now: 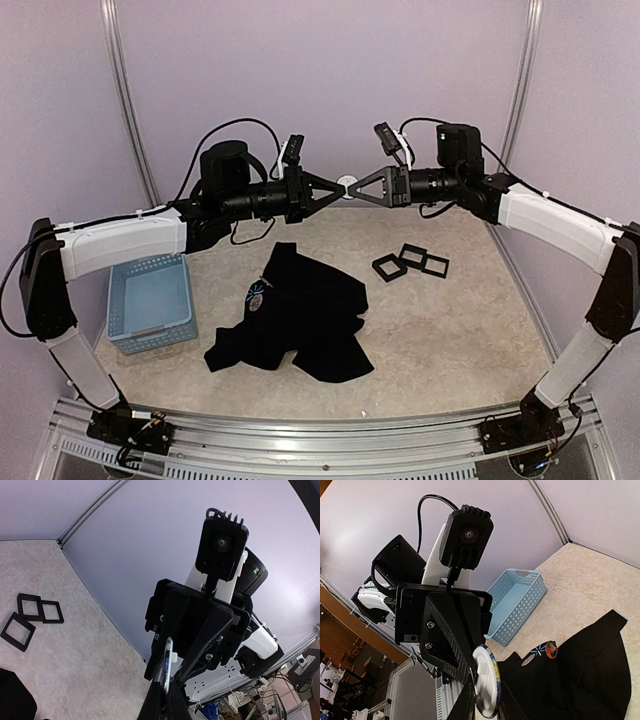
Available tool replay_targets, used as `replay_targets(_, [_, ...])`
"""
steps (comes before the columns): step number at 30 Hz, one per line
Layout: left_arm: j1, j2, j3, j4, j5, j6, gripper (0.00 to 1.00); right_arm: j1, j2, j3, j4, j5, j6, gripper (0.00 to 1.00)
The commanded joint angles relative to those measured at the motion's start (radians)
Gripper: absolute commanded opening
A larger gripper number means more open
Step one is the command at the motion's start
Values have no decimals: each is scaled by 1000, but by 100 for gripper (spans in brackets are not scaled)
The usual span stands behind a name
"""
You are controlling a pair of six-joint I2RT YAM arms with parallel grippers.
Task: Remove the brooch from the garment
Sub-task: Close the brooch at the center of the board.
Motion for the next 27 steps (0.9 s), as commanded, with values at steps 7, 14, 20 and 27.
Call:
replay_targets(7, [-6, 18, 37, 6, 45, 12, 0, 8, 47, 31, 10, -2, 42, 9])
replay_targets(14, [-10, 19, 41, 5, 46, 17, 0, 7, 61, 44, -19, 4, 46, 7])
replay_targets(20, [-14, 23, 49, 4, 48, 22, 0, 7, 90, 85, -108, 47, 26, 2])
replay_targets(27, [-15, 29, 56, 0, 50, 23, 0, 7, 97, 88, -136, 94, 30, 1])
